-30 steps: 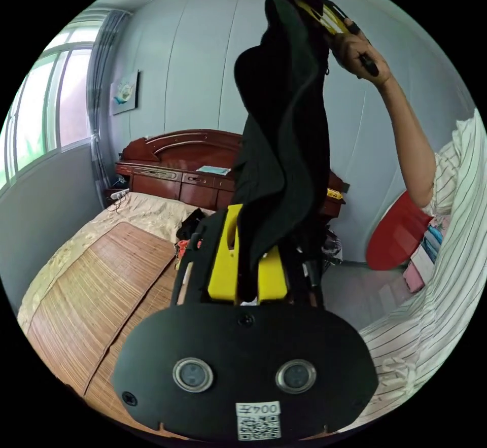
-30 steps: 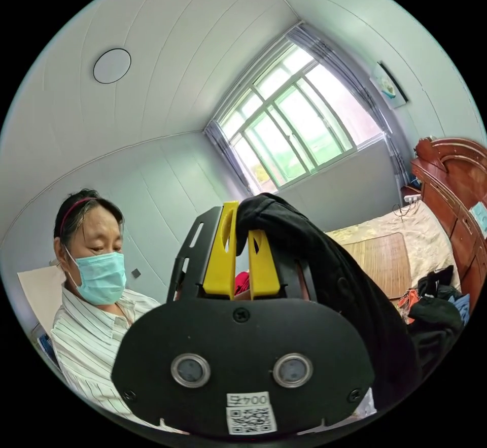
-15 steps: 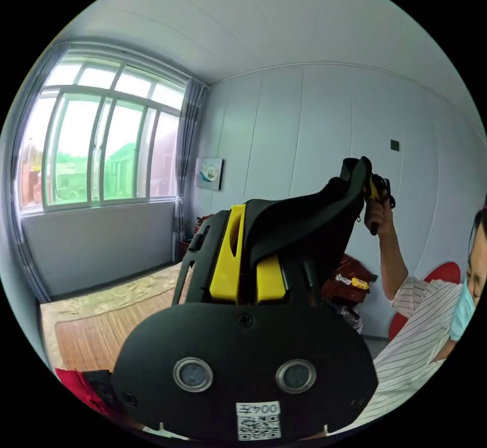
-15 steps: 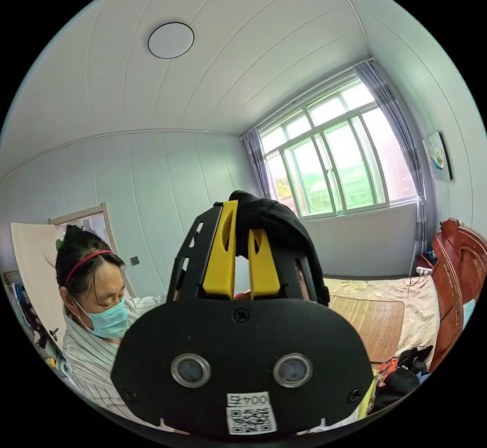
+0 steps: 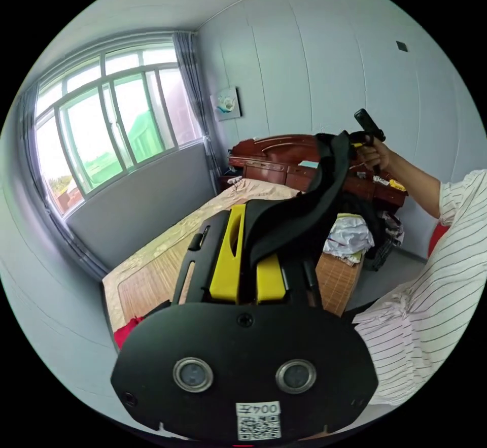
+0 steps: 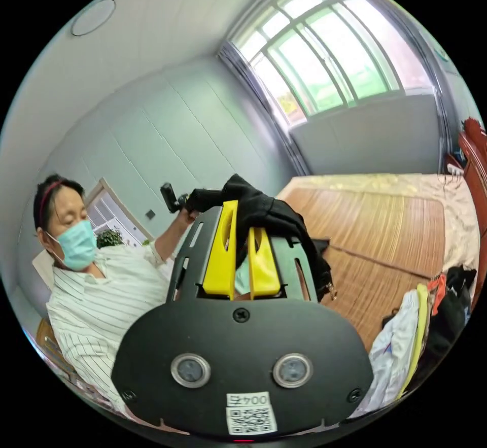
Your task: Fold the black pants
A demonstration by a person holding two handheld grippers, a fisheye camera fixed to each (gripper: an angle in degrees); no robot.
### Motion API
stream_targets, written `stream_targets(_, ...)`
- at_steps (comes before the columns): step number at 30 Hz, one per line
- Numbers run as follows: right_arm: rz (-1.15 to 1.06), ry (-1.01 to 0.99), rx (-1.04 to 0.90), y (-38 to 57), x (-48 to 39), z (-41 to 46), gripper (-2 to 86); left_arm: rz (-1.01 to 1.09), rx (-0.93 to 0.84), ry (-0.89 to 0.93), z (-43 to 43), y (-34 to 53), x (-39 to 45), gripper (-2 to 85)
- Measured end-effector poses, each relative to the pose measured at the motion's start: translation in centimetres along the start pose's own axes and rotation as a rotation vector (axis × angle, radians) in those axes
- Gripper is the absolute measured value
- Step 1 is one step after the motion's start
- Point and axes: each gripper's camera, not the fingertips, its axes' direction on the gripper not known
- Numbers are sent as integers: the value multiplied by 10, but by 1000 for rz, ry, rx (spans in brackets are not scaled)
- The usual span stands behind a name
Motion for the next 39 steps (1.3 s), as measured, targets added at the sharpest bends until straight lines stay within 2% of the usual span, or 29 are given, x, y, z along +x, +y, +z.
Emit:
stream_targets(2, 43, 37, -133, 56, 38, 43, 39, 10, -39, -8, 21, 45, 14, -7)
stream_targets(5, 113, 32, -218, 142, 84, 89, 38, -9, -115, 24, 59, 123, 44, -7)
stream_targets(7, 187, -2, -225, 198, 113, 114, 39, -84, -160, 55, 85, 172, 56, -7)
stream_targets(11, 396, -13, -308, 321, 175, 183, 42, -394, -217, 13, 130, 269, 72, -7)
stream_targets(14, 497, -17, -434, 389, 202, 234, 52, -495, -209, 16, 149, 297, 88, -7)
stream_targets(16, 480, -7, -565, 411, 207, 256, 77, -452, -190, 43, 155, 290, 98, -7)
stream_targets(17, 428, 36, -644, 416, 205, 261, 94, -402, -166, 65, 156, 279, 103, -7)
stream_targets(20, 277, 82, -705, 400, 198, 242, 137, -294, -89, 148, 155, 244, 106, -7)
stream_targets(25, -26, 6, -435, 313, 170, 172, 180, -29, -2, 361, 162, 172, 121, -7)
stream_targets(27, -174, -41, -394, 279, 153, 164, 197, 131, 7, 482, 164, 131, 137, -7)
stream_targets(29, -367, -62, -421, 241, 128, 173, 210, 250, 6, 548, 162, 101, 152, -7)
stream_targets(33, -584, -112, -496, 201, 94, 196, 215, 491, -16, 695, 156, 42, 192, -7)
stream_targets(39, -815, -268, -801, 198, 58, 239, 242, 701, -72, 869, 171, -3, 250, -7)
